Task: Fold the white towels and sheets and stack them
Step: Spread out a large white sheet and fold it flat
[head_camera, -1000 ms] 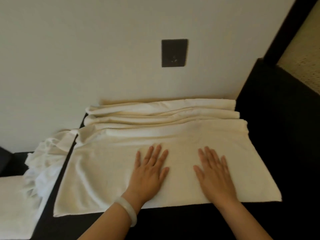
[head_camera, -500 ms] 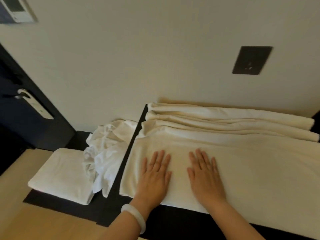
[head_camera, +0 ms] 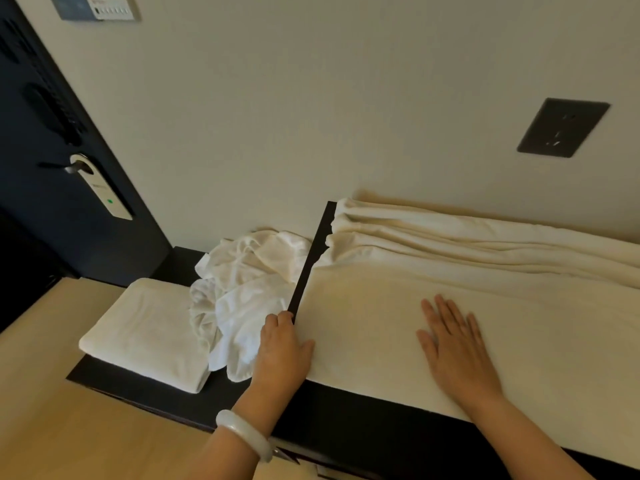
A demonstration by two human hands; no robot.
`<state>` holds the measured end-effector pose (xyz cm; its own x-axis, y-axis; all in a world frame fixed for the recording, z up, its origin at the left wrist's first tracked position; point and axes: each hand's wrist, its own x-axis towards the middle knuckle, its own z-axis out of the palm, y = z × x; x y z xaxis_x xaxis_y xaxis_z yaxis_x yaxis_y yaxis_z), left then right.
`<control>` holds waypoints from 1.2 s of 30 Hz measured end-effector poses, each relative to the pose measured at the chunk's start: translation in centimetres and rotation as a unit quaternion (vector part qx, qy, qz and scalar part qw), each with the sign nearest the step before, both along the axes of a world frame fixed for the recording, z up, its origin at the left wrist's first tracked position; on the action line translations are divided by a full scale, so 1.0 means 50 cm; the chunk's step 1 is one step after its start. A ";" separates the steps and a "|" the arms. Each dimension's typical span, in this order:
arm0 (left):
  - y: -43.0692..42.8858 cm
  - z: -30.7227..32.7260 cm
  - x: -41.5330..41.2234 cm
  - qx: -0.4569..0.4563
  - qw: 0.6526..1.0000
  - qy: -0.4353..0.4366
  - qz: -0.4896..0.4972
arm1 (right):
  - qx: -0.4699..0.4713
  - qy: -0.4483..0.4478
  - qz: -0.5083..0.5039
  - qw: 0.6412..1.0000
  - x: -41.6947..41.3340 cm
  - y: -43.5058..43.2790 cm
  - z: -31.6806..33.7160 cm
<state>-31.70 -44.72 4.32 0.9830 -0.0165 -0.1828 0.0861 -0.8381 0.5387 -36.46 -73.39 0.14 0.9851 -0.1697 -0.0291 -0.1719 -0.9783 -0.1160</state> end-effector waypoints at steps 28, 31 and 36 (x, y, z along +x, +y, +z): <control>0.021 -0.001 0.024 0.124 0.991 -0.043 -0.038 | -0.018 0.003 -0.045 0.999 -0.029 0.054 0.018; -0.050 -0.013 0.022 0.141 0.963 -0.156 -0.168 | 0.005 -0.011 -0.034 0.999 -0.004 0.080 0.023; -0.052 -0.055 0.014 0.189 0.935 -0.129 -0.272 | 0.019 -0.018 -0.016 1.000 -0.026 0.058 0.011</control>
